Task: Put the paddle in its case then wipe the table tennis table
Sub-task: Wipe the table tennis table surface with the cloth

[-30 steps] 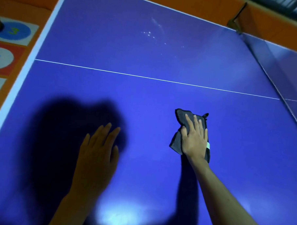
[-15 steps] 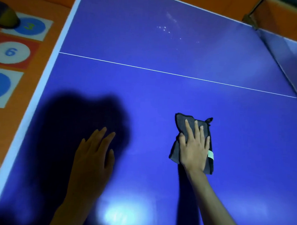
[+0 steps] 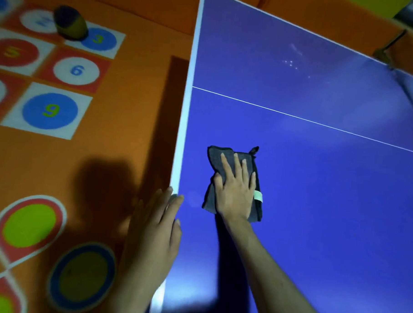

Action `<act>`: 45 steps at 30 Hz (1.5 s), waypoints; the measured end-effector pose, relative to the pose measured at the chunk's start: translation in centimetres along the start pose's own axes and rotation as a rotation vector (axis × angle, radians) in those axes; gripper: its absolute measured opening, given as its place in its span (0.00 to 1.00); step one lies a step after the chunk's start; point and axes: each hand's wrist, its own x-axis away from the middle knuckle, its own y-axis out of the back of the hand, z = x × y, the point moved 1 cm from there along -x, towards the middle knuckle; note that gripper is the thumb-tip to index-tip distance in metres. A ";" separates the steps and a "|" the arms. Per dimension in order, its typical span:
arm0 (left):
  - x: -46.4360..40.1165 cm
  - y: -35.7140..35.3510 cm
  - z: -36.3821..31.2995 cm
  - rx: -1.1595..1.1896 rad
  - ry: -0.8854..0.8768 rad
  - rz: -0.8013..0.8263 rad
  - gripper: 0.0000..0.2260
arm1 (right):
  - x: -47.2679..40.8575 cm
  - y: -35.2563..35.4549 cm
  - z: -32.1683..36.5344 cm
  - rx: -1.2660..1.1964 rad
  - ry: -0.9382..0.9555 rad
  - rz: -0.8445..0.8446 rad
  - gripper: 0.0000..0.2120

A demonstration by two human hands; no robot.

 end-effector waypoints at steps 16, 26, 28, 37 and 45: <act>5.3 3.8 2.7 0.079 0.090 0.028 0.22 | 10.2 -0.6 8.9 -0.066 0.297 0.045 0.26; 5.5 -4.1 -6.7 -0.043 -0.120 -0.013 0.20 | 9.4 1.3 -9.1 -0.086 0.084 -0.044 0.25; 5.8 -6.5 -9.5 -0.052 -0.137 -0.007 0.20 | 9.3 2.0 -13.8 -0.096 0.038 -0.048 0.25; 7.5 -17.1 -21.7 -0.078 -0.154 0.027 0.21 | 8.2 5.0 -35.7 -0.118 -0.202 -0.034 0.28; 7.9 -21.0 -26.5 -0.105 -0.163 0.064 0.22 | 11.4 7.1 -49.9 -0.101 -0.385 -0.069 0.26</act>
